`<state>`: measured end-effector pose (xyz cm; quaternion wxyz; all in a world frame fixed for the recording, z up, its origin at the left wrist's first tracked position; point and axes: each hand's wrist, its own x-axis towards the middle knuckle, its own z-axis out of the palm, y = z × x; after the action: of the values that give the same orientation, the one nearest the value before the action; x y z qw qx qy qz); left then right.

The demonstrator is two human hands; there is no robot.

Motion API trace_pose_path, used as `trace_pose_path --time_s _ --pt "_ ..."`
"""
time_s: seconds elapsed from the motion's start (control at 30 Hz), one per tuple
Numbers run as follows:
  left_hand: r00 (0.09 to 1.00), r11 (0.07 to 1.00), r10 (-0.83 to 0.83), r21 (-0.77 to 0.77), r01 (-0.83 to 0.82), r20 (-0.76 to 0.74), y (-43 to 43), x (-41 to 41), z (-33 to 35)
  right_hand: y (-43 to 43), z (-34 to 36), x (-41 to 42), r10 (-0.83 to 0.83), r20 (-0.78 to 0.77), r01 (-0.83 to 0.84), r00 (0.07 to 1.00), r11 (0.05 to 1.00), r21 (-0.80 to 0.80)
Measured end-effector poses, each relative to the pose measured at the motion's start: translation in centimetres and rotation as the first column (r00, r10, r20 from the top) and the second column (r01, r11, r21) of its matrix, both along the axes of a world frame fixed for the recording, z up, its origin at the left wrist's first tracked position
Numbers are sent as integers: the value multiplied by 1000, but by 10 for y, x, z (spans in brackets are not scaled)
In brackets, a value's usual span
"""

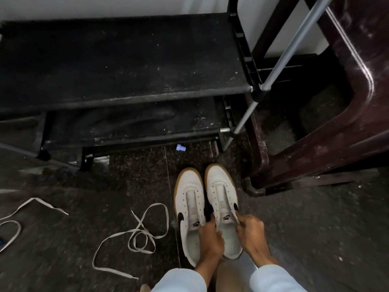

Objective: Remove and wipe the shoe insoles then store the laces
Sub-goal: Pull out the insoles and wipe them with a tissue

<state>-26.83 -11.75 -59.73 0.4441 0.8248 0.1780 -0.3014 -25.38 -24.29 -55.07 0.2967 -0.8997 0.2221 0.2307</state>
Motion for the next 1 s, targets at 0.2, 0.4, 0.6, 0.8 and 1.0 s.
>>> trace_pose_path --time_s 0.2,0.4,0.6,0.8,1.0 --pt "998 998 -49 40 51 -46 0 7 26 1 18 -2 71 -39 -70 997 997 12" --pt "997 997 -75 -15 76 33 14 14 148 22 110 -6 81 54 -84 995 995 61" --pt "955 991 -134 32 131 266 47 13 295 53 241 -1 117 180 -137 977 985 107" --pt "929 981 -164 150 120 332 90 19 401 83 360 22 172 261 -220 950 962 164" --pt "882 982 33 151 -117 470 146 41 496 124 444 51 185 398 -297 899 924 240"
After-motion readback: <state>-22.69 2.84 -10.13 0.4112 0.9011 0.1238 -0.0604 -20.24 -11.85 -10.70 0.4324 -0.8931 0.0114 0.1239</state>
